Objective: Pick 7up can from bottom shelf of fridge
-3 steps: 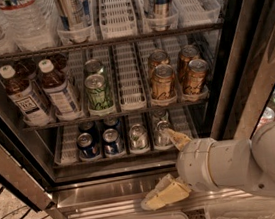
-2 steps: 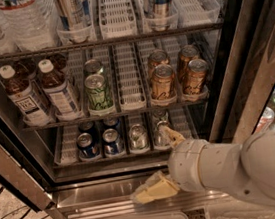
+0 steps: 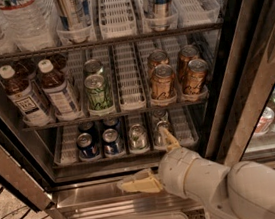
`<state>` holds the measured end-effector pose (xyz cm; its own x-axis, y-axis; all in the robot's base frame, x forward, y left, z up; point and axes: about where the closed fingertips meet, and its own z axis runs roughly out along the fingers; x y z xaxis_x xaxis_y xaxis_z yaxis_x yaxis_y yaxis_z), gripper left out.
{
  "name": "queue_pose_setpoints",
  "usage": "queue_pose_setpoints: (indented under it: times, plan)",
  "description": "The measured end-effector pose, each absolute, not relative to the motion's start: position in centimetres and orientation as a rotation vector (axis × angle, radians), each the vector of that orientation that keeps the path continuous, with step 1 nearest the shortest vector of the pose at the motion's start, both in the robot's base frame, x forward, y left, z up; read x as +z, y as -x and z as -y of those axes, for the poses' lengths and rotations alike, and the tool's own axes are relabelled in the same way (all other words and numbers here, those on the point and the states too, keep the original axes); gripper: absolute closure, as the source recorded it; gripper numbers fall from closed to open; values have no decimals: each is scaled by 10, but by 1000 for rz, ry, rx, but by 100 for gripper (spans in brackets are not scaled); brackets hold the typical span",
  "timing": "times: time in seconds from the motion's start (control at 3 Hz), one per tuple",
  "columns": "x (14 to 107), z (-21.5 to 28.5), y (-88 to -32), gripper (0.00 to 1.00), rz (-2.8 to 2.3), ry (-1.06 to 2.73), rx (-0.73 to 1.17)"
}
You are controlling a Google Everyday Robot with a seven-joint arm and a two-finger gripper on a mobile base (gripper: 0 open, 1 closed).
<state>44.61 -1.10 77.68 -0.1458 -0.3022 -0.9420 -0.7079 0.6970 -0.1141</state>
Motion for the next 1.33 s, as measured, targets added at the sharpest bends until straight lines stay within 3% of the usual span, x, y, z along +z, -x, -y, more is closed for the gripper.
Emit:
queue_pose_setpoints:
  times: [0.67,1.33]
  plan:
    - [788,-50,-481,0,-1465,881,291]
    - [750,-15,-501,0,-1382,692,242]
